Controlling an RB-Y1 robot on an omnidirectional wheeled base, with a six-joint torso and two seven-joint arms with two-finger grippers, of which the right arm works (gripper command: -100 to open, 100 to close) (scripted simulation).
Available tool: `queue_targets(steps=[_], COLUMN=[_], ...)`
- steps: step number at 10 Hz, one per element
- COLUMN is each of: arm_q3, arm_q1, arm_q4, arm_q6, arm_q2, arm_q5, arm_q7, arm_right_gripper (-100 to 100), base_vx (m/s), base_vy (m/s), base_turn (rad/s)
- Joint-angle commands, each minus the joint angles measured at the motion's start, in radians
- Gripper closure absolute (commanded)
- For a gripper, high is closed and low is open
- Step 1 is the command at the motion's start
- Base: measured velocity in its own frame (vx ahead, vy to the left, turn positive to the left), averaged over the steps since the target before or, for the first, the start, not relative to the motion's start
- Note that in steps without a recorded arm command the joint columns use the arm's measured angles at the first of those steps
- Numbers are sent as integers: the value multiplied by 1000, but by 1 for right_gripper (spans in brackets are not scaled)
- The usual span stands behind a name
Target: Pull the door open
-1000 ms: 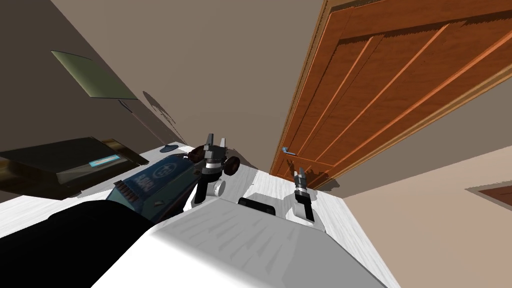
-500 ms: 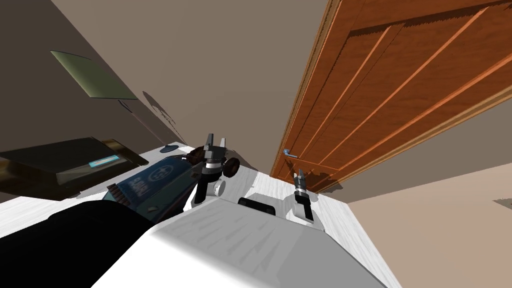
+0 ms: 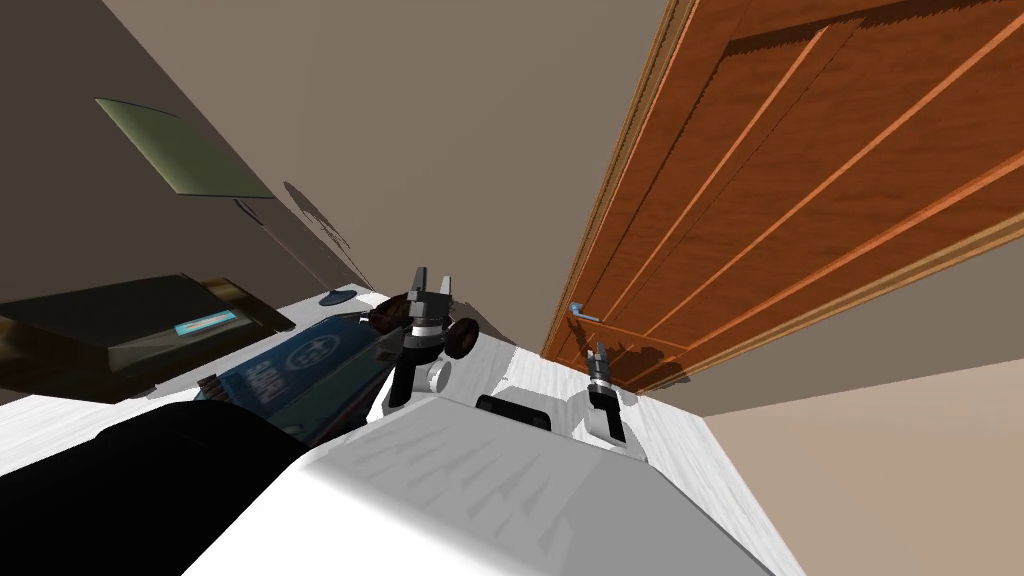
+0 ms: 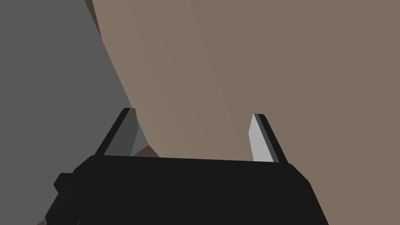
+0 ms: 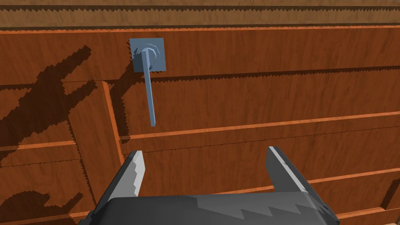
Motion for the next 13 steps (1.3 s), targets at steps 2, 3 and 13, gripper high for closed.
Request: queue_targets(steps=[2, 3, 13], arm_q3=[-9, -11, -40], arm_q1=[-21, -27, -70], arm_q4=[64, 83, 253], arm_q6=[-5, -7, -37], arm_q2=[-4, -5, -31], arm_q5=[-4, -6, -22], arm_q7=[-5, -5, -31], arm_right_gripper=[-100, -100, -100], base_vx=[120, 106, 102], base_vy=[8, -3, 0], base_turn=[28, 20, 31])
